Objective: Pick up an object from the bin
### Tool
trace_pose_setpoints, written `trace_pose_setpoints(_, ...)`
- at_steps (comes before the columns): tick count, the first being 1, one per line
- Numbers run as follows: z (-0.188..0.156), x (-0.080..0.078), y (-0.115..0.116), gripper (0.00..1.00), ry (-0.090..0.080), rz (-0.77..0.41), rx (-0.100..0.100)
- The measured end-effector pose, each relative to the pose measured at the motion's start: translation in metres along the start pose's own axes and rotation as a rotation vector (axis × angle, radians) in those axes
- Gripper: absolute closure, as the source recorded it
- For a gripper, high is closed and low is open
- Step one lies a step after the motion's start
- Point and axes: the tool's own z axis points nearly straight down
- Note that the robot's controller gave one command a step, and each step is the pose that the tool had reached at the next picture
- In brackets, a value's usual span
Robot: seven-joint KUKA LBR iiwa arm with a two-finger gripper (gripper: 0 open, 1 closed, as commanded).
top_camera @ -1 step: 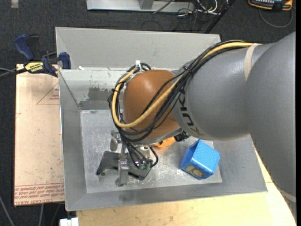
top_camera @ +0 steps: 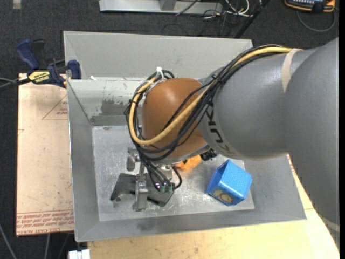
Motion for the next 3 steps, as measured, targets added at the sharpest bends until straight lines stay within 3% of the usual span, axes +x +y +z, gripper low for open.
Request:
trace_pose_setpoints(1, 0.031, -0.015, -0.012, 0.0, -0.004, 0.063, -0.003)
trace_pose_setpoints(2, 0.1, -0.058, -0.059, 1.0, -0.001, -0.062, -0.001)
trace_pose_setpoints(3, 0.1, -0.058, -0.059, 1.0, -0.001, -0.062, -0.001)
